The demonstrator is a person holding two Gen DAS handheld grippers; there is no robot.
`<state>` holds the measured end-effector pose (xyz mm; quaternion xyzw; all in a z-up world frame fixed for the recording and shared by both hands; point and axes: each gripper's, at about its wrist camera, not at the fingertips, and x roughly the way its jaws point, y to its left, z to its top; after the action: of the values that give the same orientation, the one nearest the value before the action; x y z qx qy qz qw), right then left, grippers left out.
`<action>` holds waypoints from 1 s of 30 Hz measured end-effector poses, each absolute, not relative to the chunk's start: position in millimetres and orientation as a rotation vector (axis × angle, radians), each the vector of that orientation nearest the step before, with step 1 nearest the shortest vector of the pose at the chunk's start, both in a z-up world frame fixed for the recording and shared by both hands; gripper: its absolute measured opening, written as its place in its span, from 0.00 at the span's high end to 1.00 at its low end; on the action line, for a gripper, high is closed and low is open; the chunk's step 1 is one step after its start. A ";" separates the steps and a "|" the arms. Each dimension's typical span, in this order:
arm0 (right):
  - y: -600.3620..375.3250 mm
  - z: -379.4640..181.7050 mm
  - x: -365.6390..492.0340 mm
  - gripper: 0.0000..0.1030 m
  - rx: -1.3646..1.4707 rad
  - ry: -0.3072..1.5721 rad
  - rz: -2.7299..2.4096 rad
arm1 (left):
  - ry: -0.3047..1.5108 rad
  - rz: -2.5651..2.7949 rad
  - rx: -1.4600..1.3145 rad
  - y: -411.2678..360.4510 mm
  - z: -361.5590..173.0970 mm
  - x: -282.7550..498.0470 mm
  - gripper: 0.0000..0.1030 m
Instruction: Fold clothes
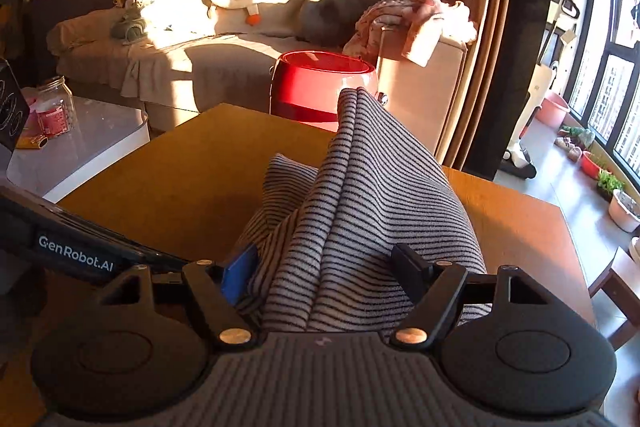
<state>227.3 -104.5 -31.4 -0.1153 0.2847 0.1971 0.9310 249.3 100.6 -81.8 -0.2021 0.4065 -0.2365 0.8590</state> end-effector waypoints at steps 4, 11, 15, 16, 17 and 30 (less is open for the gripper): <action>-124.4 -10.1 222.0 0.82 -0.199 0.569 0.395 | 0.853 -0.540 -0.408 90.3 -82.1 252.4 0.78; -154.1 41.7 226.8 0.84 0.041 0.558 0.479 | 0.864 -0.604 -0.430 71.8 -88.4 260.7 0.78; -129.4 10.4 229.5 0.84 -0.011 0.659 0.538 | 0.864 -0.607 -0.438 74.1 -89.8 260.9 0.78; -125.1 -0.3 230.5 0.84 -0.026 0.679 0.544 | 0.865 -0.600 -0.434 77.7 -89.3 260.0 0.79; -123.9 -8.6 231.6 0.83 -0.026 0.689 0.554 | 0.866 -0.592 -0.430 81.3 -88.9 259.1 0.79; -75.9 -41.2 175.9 0.74 -0.446 0.525 0.548 | 0.661 -0.559 -0.430 91.2 -16.6 256.9 0.72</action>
<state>175.9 -75.8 -41.2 -0.2160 0.2542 0.2652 0.9047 256.9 91.2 -16.6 -0.2068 0.3180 -0.2686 0.8854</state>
